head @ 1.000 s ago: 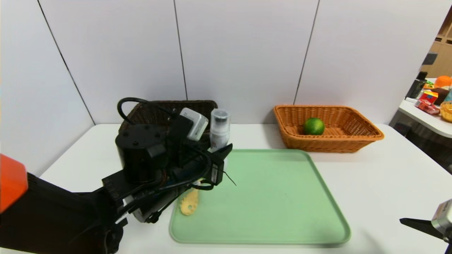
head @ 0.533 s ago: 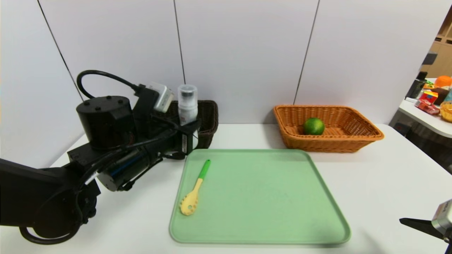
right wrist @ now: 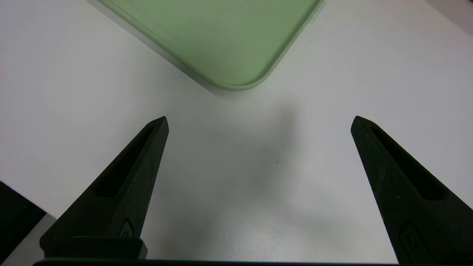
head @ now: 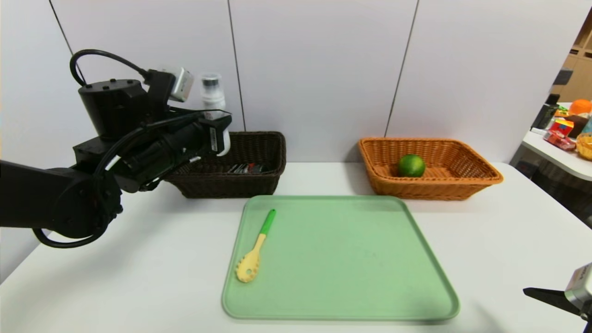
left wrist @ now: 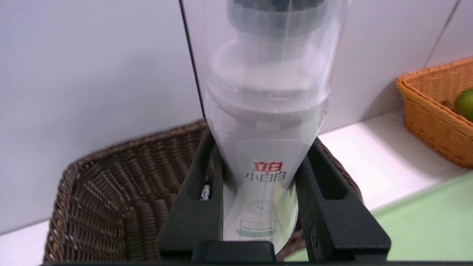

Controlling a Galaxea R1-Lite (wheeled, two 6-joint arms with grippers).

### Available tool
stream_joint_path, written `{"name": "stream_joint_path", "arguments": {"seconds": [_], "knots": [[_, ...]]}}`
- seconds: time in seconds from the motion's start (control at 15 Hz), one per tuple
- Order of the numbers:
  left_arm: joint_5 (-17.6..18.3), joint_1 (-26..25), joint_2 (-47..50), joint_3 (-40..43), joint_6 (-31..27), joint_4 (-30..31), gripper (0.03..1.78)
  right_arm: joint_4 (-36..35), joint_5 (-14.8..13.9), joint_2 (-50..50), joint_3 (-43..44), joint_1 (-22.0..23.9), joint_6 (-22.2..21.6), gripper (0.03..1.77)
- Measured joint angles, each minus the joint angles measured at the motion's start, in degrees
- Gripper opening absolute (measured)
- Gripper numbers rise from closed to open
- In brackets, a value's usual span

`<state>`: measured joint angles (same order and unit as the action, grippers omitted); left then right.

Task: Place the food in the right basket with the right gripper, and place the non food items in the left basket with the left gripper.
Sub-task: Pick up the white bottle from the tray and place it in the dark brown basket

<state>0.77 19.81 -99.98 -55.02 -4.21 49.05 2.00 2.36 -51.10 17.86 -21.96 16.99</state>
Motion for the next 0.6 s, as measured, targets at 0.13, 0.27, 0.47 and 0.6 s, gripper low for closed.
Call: {"name": "stream_joint_path", "arguments": {"seconds": [0.13,0.27,0.47,0.6], "knots": [[0.13,-1.07,-1.51,-3.56,-0.11,-2.06,0.58,0.01,-0.02,0.12,-0.22,0.00,-0.02,1.70],[0.49,-2.10,-3.08,-6.52,-0.54,-4.30,0.58,0.00,-0.02,0.23,-0.34,0.00,0.00,1.70],[1.73,-3.91,-5.32,-10.17,-1.02,-8.20,0.58,0.00,0.00,0.37,-0.63,0.00,-0.05,1.70],[2.84,-5.07,-6.74,-12.62,-1.05,-11.28,0.58,0.00,0.02,0.55,-0.72,0.00,-0.07,1.70]]}}
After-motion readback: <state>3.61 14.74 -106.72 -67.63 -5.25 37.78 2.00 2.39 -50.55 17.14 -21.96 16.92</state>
